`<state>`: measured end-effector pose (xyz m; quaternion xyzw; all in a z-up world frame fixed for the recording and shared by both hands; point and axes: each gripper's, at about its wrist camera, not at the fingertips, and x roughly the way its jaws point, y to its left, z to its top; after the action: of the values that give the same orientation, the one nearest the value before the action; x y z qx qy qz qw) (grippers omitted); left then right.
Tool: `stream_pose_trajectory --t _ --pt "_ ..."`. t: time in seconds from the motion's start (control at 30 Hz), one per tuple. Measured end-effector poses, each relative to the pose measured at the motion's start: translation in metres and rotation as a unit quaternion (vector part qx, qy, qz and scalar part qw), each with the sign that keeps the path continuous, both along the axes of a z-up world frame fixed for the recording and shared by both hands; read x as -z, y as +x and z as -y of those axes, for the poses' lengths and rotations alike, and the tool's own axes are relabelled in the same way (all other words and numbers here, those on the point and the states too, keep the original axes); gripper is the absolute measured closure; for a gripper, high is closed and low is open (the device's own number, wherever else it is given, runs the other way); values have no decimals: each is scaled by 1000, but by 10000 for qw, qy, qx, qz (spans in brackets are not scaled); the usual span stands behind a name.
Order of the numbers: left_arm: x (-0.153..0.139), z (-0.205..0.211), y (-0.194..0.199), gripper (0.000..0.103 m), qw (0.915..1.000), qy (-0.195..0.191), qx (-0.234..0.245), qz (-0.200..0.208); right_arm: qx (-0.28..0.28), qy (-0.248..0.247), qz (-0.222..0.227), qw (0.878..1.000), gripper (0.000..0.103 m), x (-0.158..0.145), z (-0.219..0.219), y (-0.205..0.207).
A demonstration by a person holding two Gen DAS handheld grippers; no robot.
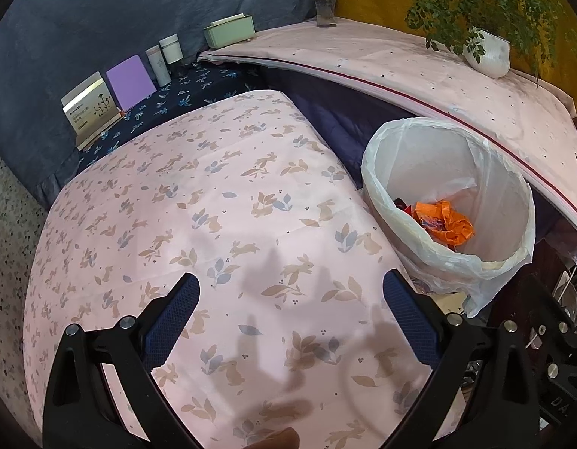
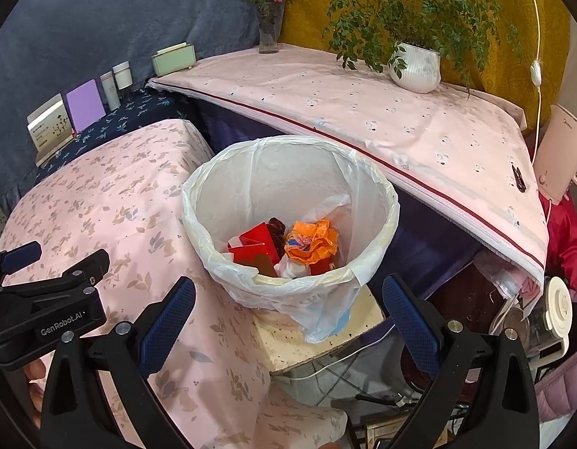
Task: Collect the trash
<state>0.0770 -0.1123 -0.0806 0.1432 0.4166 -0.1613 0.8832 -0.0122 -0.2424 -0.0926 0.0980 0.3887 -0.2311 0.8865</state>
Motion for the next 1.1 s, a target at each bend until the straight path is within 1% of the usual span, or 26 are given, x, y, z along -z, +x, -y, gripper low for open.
stream_pose_trajectory --t 0.47,1.1 --pt "-2 3 -4 9 10000 -31 56 54 23 8 -3 10000 7 2 2 -1" --pt "0 6 -6 9 9999 -105 111 29 14 -16 -38 10000 7 3 4 -1"
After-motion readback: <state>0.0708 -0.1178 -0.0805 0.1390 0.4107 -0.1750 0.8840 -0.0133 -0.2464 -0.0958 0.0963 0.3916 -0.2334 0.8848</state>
